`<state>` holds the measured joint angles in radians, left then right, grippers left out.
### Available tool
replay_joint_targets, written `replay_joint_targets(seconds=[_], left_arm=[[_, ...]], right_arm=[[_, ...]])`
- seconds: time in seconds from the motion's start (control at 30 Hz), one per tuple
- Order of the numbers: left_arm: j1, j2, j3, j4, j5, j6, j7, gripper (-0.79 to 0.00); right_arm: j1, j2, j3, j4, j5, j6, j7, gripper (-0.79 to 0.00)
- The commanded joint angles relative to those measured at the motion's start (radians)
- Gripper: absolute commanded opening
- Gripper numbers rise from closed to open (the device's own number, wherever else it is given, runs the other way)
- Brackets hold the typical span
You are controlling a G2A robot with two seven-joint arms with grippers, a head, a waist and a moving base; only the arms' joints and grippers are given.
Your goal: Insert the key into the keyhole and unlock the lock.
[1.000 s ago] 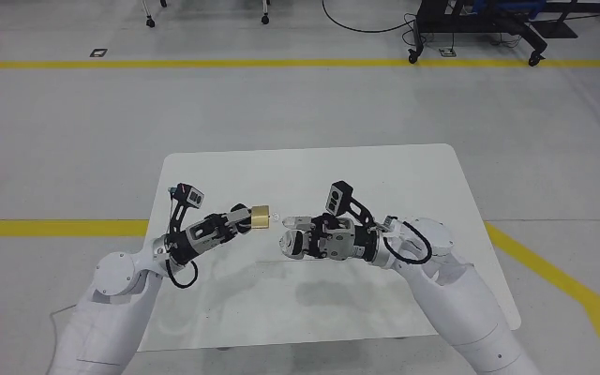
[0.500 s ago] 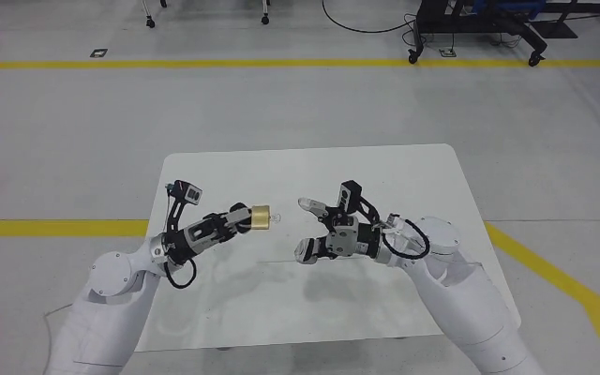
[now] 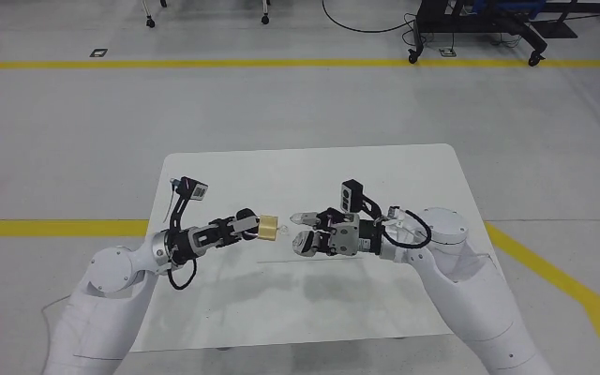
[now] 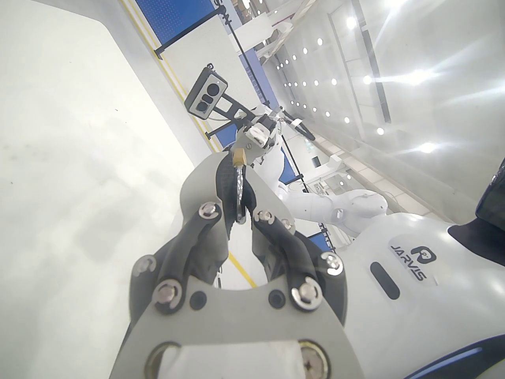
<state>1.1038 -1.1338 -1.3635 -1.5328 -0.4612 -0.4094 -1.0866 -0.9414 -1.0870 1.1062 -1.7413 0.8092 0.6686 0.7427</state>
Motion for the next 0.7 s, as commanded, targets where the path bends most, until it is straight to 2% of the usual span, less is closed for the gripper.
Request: replay_joint_targets(seconds=[0.0,0.27,0.43,0.6,0.67], left_arm=[[-0.002,0.0,0.003,0.009,-0.005,0.007,0.007,-0.785],[-0.012,0.003,0.003,0.026,-0.019,0.002,0.003,-0.785],[-0.022,0.005,0.006,0.028,-0.029,-0.001,-0.004,-0.785],[-0.03,0.007,0.009,0.03,-0.027,-0.002,-0.01,-0.785],[-0.033,0.008,0.007,0.03,-0.02,-0.003,-0.011,-0.785]], right_arm=[[0.003,-0.001,-0.003,-0.001,-0.005,-0.009,-0.008,-0.548],[0.018,-0.002,-0.025,-0.007,-0.038,-0.029,0.0,-0.517],[0.046,-0.009,-0.052,0.013,-0.038,-0.019,-0.013,-0.542],[0.072,-0.016,-0.073,0.034,-0.031,-0.014,-0.024,-0.668],[0.079,-0.019,-0.079,0.039,-0.021,-0.014,-0.021,-0.785]])
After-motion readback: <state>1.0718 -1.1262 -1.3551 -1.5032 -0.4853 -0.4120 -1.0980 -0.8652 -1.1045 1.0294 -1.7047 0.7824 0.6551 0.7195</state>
